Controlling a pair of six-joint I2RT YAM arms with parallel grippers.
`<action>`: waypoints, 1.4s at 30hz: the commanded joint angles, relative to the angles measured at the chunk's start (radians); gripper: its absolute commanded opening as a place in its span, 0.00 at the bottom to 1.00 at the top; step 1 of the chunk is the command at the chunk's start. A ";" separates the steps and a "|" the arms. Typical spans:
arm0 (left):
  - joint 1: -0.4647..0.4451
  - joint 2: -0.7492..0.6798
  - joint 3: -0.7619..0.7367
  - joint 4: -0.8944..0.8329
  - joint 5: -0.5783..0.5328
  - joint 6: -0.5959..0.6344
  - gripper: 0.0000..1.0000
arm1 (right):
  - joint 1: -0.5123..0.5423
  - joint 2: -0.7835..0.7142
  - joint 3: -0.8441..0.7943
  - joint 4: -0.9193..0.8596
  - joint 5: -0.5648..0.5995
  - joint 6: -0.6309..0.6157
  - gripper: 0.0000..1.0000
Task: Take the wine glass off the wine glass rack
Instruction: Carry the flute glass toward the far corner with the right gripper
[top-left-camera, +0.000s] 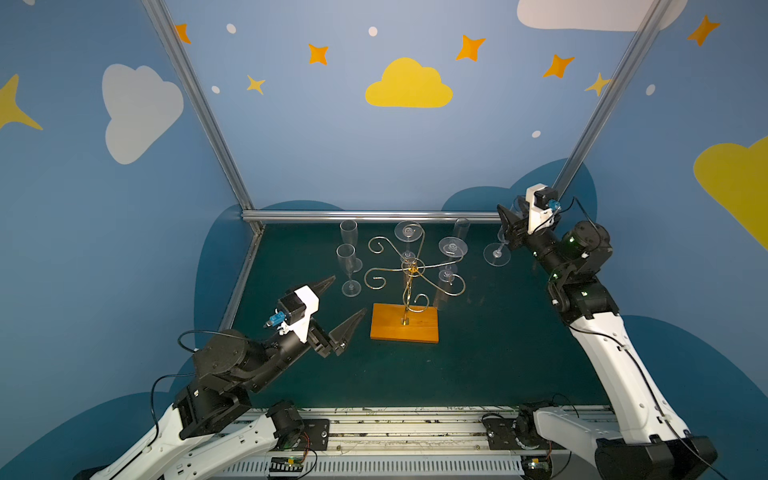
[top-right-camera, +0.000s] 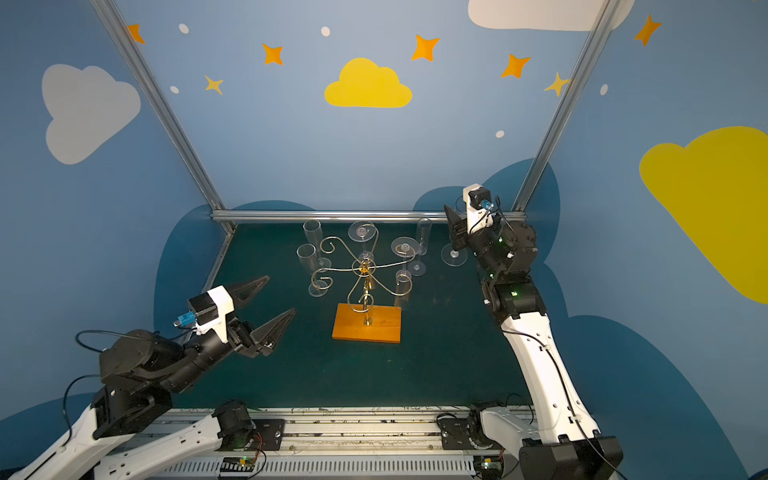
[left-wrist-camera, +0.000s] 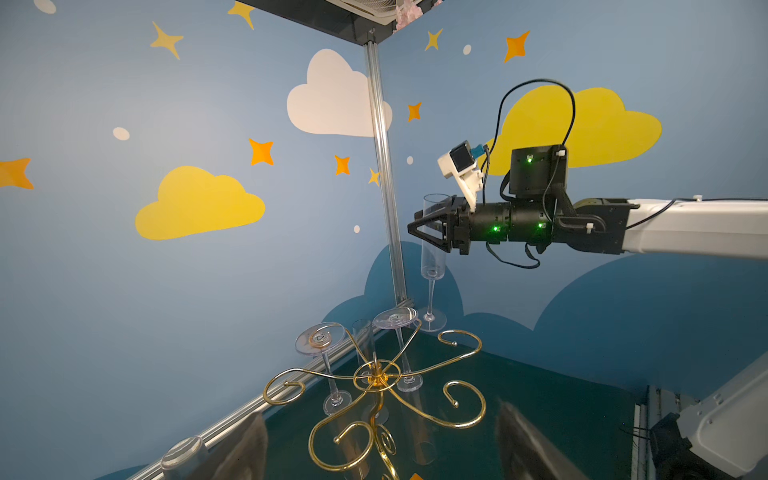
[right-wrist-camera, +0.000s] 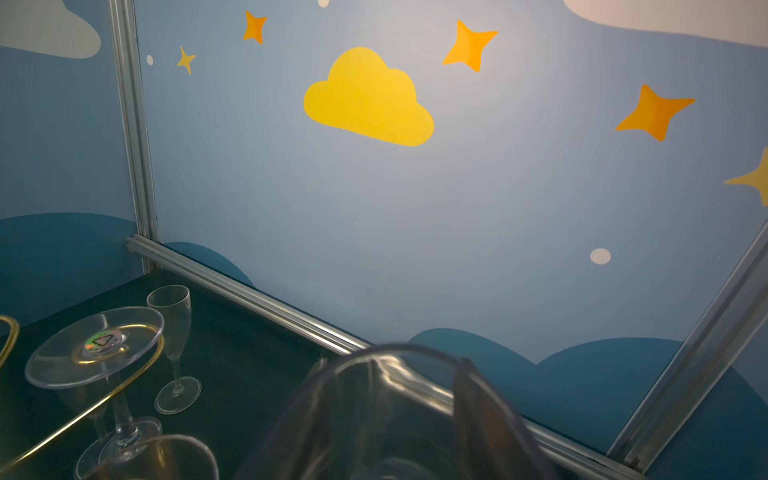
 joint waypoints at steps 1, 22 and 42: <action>-0.002 0.011 -0.005 0.028 -0.030 -0.004 0.85 | -0.024 0.011 -0.039 0.149 -0.064 0.066 0.29; -0.003 0.038 -0.015 0.064 -0.098 0.003 0.86 | -0.036 0.259 -0.198 0.256 -0.185 0.078 0.28; -0.001 0.045 -0.033 0.076 -0.108 -0.001 0.87 | 0.044 0.489 -0.220 0.494 -0.202 0.068 0.27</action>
